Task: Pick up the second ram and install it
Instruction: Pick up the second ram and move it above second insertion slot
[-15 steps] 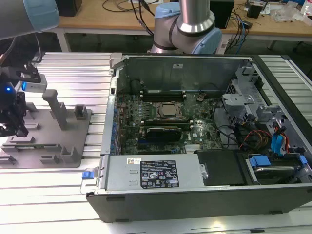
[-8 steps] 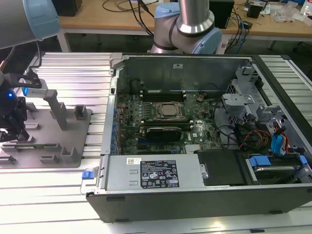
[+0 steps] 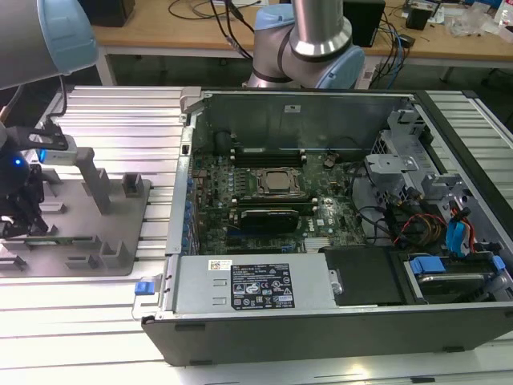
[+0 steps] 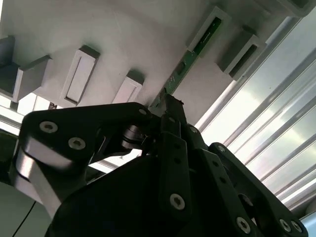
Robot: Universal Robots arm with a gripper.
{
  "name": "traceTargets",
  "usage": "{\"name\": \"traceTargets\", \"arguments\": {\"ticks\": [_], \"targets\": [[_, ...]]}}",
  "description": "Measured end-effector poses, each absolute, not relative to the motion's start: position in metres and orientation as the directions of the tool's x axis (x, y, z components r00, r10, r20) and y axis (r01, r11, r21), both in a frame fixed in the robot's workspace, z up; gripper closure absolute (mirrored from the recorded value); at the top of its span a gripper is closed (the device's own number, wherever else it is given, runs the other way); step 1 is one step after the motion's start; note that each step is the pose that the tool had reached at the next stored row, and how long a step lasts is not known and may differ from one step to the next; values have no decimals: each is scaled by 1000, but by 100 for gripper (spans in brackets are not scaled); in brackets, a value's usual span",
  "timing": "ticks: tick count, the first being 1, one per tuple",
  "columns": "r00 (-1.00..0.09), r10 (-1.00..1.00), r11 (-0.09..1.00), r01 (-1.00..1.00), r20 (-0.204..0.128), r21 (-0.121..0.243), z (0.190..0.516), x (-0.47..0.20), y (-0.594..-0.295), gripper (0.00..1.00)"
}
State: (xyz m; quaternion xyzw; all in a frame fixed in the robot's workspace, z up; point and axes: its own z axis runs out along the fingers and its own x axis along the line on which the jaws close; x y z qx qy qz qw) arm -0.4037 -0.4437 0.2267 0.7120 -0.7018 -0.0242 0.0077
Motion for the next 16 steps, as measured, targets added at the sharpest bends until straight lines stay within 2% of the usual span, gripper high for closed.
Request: {"name": "traceTargets", "arguments": {"ticks": [4, 5, 7, 16], "targets": [[18, -1000, -19, -999, -24, 45, 226, -404, -444, 92], [18, -1000, -19, -999, -24, 45, 225, -404, -444, 79], [18, -1000, -19, -999, -24, 45, 225, -404, -444, 66], [46, -999, -47, -998, -24, 45, 210, -410, -444, 66]]}}
